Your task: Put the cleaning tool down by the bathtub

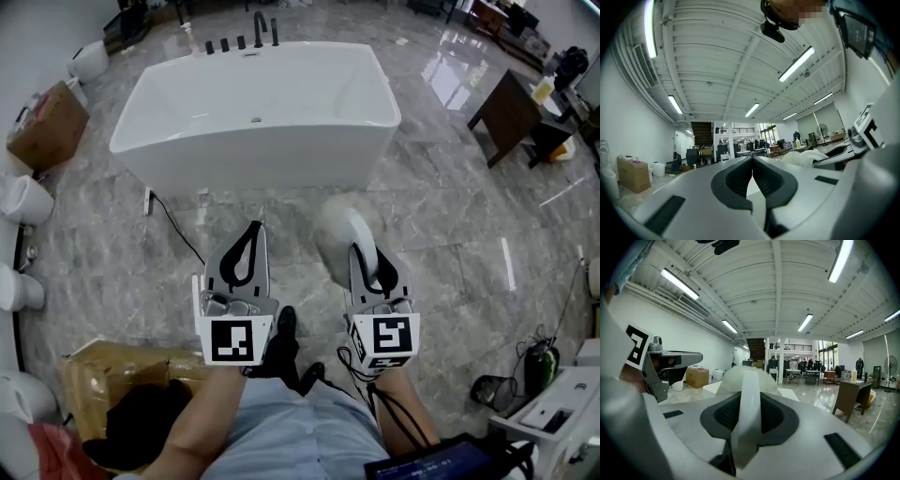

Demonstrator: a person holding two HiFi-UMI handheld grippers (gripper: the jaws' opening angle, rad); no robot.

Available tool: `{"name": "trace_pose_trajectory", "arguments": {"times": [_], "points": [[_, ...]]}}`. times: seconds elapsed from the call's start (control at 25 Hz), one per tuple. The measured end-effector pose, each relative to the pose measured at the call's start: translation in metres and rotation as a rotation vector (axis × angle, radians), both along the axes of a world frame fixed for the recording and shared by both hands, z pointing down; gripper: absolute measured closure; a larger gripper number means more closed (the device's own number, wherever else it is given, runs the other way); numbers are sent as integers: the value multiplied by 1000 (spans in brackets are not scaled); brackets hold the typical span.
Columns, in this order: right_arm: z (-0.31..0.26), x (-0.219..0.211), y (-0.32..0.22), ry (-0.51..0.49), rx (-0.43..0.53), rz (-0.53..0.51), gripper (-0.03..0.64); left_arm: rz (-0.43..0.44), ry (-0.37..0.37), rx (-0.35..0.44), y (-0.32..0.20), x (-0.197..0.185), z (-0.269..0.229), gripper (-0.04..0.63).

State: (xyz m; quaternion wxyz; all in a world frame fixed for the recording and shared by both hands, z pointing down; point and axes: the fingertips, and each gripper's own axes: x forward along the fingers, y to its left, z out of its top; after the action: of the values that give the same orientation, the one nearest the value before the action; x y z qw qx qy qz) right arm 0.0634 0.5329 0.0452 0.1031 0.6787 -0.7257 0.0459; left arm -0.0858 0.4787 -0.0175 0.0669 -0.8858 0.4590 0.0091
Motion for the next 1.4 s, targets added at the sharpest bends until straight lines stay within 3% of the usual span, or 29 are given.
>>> {"name": "trace_pose_trajectory", "arguments": {"times": [0.4,0.72,1.08,1.4], "points": [[-29,-15,-126,31,49,-18,515,-10,43,62,-120,-18,-32,578],[-35,-31,-175,44,69,-21,515,-7,58,65,-168,-32,-31,578],[-36,-6,-207,44,84,27,515,12,40,28,-205,-19,-14,578],[-2,50,-260,14,49,37,515,20,-35,10,-259,31,19,578]]}}
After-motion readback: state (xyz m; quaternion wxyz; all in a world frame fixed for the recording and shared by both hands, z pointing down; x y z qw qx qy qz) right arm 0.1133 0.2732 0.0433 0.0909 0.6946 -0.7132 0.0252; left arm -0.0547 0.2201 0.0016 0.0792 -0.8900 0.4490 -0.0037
